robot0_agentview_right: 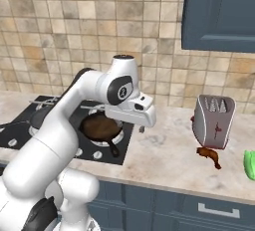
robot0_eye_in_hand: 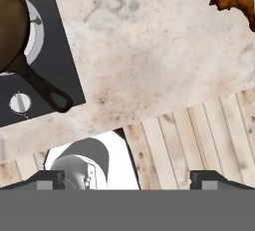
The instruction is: Place both pans onto different burners. Then place the corn and the chicken drumstick on different pans.
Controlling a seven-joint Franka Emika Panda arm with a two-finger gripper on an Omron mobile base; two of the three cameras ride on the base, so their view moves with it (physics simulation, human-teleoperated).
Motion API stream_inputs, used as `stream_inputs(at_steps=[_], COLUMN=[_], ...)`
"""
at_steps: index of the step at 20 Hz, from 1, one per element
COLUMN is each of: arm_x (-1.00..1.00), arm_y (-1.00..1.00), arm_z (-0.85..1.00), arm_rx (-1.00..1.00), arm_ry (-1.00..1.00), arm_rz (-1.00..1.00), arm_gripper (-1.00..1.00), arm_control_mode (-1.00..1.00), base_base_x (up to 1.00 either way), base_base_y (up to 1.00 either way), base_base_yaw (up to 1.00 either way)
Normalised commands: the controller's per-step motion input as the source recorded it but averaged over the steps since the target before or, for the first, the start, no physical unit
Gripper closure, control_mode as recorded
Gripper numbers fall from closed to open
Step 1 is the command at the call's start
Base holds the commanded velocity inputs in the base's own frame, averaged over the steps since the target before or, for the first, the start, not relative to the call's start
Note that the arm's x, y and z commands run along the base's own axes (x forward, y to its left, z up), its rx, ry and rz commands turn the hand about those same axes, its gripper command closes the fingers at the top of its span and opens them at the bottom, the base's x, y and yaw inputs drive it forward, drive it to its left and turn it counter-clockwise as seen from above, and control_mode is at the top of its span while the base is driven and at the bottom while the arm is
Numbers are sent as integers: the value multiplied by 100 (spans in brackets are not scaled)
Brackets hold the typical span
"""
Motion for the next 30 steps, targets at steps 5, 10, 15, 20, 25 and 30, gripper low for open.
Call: stream_inputs(at_steps=[5, 10, 15, 20, 25, 30], arm_x=[0, 0, 0, 0, 18, 0], arm_y=[0, 0, 0, 0, -20, -67], arm_z=[0, 0, 0, 0, -3, -14], arm_rx=[0, 0, 0, 0, 0, 0], arm_ry=[0, 0, 0, 0, -5, -8], arm_rz=[0, 0, 0, 0, 0, 0], arm_gripper=[-100, -100, -100, -100, -100, -100], arm_control_mode=[100, 100, 100, 100, -100, -100], base_base_x=[15, 23, 33, 27, 0, 0], base_base_y=[-30, -18, -21, -12, 0, 0], base_base_yaw=[0, 0, 0, 0, 0, 0])
